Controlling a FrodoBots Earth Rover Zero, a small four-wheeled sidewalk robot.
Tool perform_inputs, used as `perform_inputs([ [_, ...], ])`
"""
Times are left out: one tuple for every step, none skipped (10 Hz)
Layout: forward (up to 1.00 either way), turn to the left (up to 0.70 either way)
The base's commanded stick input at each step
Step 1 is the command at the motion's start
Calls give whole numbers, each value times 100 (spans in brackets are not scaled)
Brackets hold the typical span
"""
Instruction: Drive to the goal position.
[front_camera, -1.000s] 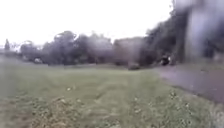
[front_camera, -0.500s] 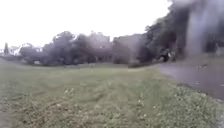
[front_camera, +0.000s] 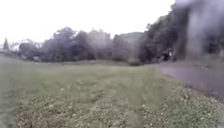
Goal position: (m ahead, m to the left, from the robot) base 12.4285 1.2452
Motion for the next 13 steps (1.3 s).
perform_inputs([
  [45,0],
  [45,0],
  [45,0],
  [45,0],
  [45,0],
  [45,0],
  [45,0],
  [45,0],
  [45,0],
  [45,0],
  [45,0],
  [45,0],
  [45,0],
])
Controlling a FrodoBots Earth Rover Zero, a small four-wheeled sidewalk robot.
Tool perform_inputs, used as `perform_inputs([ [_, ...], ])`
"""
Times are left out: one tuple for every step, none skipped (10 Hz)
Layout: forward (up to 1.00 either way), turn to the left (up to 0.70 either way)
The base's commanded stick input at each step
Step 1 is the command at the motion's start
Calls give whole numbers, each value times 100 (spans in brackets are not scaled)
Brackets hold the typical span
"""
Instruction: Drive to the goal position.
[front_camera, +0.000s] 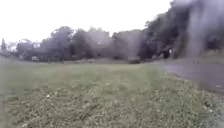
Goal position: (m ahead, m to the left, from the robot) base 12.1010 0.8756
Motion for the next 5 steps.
perform_inputs([
  [45,0],
  [45,0],
  [45,0],
  [45,0],
  [45,0],
])
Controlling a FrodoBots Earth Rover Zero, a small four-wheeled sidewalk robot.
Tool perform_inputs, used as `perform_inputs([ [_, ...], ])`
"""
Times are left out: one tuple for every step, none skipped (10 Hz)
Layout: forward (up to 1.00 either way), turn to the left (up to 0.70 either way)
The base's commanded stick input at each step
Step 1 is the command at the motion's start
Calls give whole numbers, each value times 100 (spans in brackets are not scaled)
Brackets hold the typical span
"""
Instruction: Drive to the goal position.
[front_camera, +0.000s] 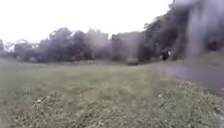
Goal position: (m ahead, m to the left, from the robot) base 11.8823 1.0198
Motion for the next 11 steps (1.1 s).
perform_inputs([
  [45,0],
  [45,0],
  [45,0],
  [45,0],
  [45,0],
  [45,0],
  [45,0],
  [45,0],
  [45,0],
  [45,0],
  [45,0],
])
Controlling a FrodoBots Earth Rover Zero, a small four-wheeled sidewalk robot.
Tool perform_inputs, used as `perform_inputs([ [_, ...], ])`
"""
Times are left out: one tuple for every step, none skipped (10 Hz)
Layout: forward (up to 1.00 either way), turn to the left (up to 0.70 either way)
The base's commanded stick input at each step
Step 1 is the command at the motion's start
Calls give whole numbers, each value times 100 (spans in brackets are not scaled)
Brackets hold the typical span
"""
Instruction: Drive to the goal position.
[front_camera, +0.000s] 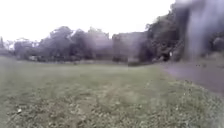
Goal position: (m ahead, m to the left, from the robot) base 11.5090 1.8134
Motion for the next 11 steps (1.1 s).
perform_inputs([
  [45,0],
  [45,0],
  [45,0],
  [45,0],
  [45,0],
  [45,0],
  [45,0],
  [45,0],
  [45,0],
  [45,0],
  [45,0],
])
